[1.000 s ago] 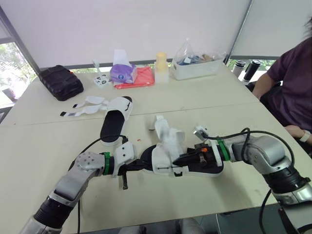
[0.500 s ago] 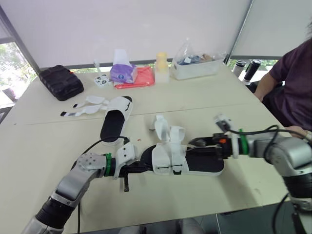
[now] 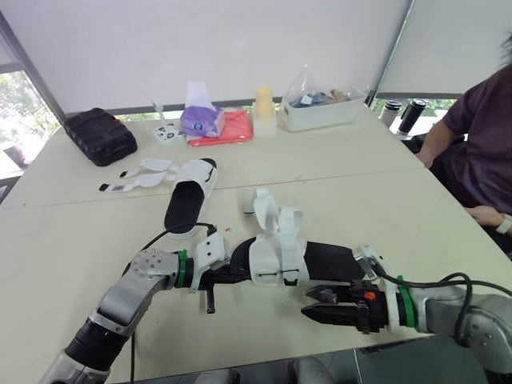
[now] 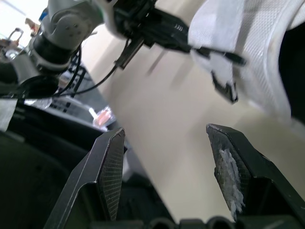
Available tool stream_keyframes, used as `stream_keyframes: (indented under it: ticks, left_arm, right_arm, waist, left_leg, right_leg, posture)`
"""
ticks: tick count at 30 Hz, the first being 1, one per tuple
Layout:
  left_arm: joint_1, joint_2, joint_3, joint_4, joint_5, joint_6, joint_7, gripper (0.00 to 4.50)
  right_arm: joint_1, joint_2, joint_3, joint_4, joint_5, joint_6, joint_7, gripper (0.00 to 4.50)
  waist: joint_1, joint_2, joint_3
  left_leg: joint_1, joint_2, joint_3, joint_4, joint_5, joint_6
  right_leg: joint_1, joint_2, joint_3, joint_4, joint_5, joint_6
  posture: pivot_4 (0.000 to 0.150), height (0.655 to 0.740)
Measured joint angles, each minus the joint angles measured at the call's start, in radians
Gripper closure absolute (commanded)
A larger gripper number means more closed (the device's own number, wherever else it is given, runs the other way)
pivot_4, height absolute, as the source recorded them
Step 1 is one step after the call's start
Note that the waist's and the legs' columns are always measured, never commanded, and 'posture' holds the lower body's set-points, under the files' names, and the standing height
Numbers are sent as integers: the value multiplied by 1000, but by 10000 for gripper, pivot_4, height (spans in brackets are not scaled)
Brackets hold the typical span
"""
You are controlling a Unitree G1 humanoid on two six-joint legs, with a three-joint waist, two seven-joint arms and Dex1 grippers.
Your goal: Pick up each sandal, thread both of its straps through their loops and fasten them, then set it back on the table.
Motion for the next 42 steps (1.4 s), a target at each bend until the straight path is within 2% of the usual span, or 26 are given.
stream_keyframes:
  ticks: [11, 21, 26, 29, 33, 37, 42]
  left_arm:
    - [-1, 0, 0, 0, 1, 0, -9, 45000]
    - [9, 0, 1, -8, 2, -2, 2, 45000]
    - [9, -6, 0, -7, 4, -2, 7, 45000]
    - [9, -8, -1, -5, 5, -3, 8, 45000]
    - [9, -8, -1, -5, 5, -3, 9, 45000]
    - [9, -8, -1, -4, 6, -3, 10, 45000]
    - [9, -7, -1, -3, 6, -3, 12, 45000]
  right_arm:
    - [-36, 80, 86, 63, -65, -73, -101, 15973]
    - [-28, 99, 85, 100, -47, -76, -111, 15973]
    - [-50, 173, 81, 141, -4, -72, -141, 15973]
    - [-49, 174, 82, 144, -5, -77, -146, 23714]
    - [-44, 173, 82, 145, -8, -88, -145, 43631]
    - [-36, 162, 83, 143, -10, -95, -137, 44378]
    - [39, 80, 109, 105, -14, -83, -87, 44378]
  waist:
    - [0, 0, 0]
    - [0, 0, 0]
    - [-1, 0, 0]
    - [0, 0, 0]
    - [0, 0, 0]
    - [0, 0, 0]
    - [0, 0, 0]
  left_leg:
    - [0, 0, 0, 0, 0, 0]
    - [0, 0, 0, 0, 0, 0]
    - [0, 0, 0, 0, 0, 0]
    - [0, 0, 0, 0, 0, 0]
    - [0, 0, 0, 0, 0, 0]
    - [0, 0, 0, 0, 0, 0]
    - [0, 0, 0, 0, 0, 0]
  right_leg:
    - [0, 0, 0, 0, 0, 0]
    - [0, 0, 0, 0, 0, 0]
    - [0, 0, 0, 0, 0, 0]
    - [0, 0, 0, 0, 0, 0]
    - [0, 0, 0, 0, 0, 0]
    - [0, 0, 0, 0, 0, 0]
    - [0, 0, 0, 0, 0, 0]
  posture:
    - [1500, 7400]
    - [1500, 7400]
    - [1500, 7400]
    - [1500, 7400]
    - [1500, 7400]
    - [1500, 7400]
    - [1500, 7400]
